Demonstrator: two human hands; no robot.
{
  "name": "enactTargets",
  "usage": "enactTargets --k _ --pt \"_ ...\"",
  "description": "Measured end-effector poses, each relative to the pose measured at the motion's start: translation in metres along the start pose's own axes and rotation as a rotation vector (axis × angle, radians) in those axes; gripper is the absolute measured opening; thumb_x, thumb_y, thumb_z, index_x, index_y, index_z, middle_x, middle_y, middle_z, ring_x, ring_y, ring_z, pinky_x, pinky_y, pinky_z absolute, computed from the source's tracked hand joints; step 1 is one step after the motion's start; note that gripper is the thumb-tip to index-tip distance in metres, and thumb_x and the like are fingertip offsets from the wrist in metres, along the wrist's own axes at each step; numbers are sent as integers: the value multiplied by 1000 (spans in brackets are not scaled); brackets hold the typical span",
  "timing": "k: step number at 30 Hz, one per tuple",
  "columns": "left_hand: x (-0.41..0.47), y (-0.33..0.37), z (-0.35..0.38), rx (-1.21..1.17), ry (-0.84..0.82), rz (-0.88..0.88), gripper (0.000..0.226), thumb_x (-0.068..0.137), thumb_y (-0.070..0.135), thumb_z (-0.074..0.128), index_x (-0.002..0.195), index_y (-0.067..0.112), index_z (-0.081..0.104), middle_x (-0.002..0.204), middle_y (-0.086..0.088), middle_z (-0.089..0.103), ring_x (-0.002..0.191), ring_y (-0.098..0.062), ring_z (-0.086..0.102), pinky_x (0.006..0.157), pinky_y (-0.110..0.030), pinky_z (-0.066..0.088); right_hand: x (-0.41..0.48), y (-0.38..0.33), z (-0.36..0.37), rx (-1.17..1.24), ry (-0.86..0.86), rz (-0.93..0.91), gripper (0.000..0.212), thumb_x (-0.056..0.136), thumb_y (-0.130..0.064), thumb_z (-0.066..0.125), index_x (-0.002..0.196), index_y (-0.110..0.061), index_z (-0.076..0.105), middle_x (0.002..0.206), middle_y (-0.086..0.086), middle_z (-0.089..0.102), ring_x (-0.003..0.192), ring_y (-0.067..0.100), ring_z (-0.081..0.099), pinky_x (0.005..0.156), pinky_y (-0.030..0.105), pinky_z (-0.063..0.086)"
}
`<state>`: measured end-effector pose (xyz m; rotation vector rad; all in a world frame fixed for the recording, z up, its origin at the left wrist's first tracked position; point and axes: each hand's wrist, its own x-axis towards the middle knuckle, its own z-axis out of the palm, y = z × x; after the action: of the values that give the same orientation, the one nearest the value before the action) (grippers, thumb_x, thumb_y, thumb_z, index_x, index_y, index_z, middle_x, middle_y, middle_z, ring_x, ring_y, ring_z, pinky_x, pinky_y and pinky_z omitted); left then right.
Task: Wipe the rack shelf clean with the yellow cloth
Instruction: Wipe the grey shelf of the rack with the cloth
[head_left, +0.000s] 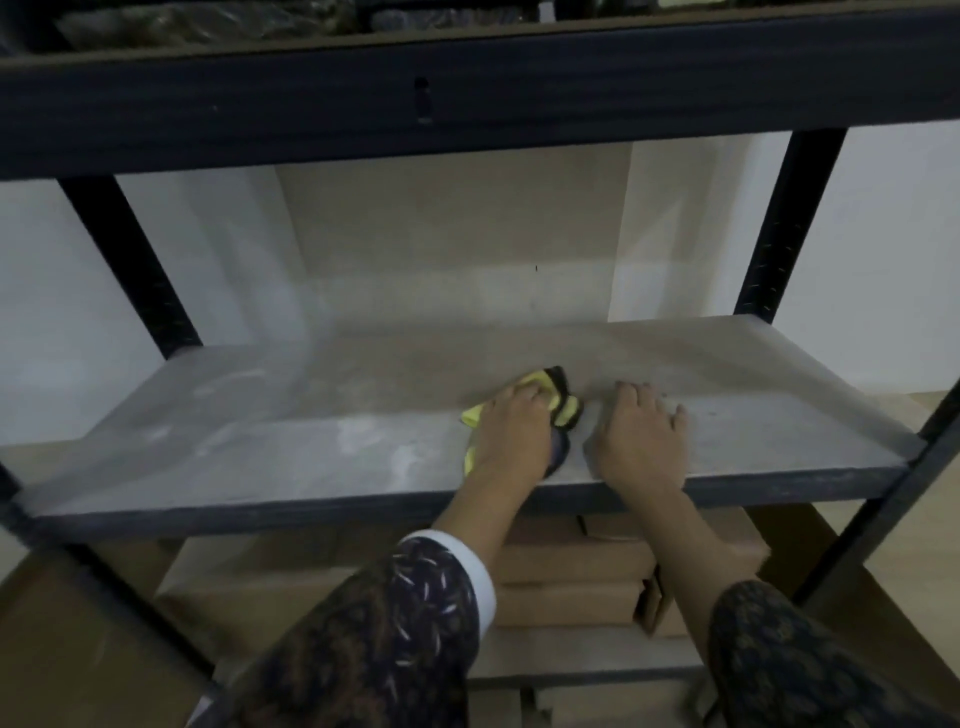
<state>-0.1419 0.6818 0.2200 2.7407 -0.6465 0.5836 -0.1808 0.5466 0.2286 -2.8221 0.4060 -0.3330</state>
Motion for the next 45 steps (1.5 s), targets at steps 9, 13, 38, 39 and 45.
enactTargets --k 9,13,38,39,45 --pt "-38 -125 -54 219 -44 -397 21 90 11 50 99 -2 63 108 -23 64 98 -38 56 86 -37 43 -2 0 0 -20 -19 -4 51 91 -21 41 139 -3 38 148 14 37 139 30 30 120 50 11" --pt "-18 -84 -58 -50 117 -384 36 84 8 46 114 -3 64 116 -26 63 106 -39 59 95 -39 45 0 -2 3 -2 -13 -13 54 92 -21 39 142 -4 33 150 13 34 142 30 26 120 48 9" --pt "-111 -208 -93 229 9 -512 30 78 -1 56 107 -4 62 109 -24 63 94 -44 54 80 -46 44 -8 -94 16 20 -45 -199 50 101 -30 34 146 -9 29 153 10 28 145 25 18 120 51 5" --pt "-114 -219 -99 250 23 -534 27 78 -3 55 104 -5 63 107 -26 63 92 -45 54 81 -47 43 -9 -101 18 27 -53 -215 50 101 -30 34 146 -9 28 153 9 27 146 24 17 120 51 5" --pt "-71 -169 -81 47 80 -301 21 69 21 48 84 17 62 88 -12 66 82 -37 60 73 -40 48 -17 -125 35 15 -111 -179 52 100 -35 32 146 -9 28 153 10 27 145 26 19 120 48 8"
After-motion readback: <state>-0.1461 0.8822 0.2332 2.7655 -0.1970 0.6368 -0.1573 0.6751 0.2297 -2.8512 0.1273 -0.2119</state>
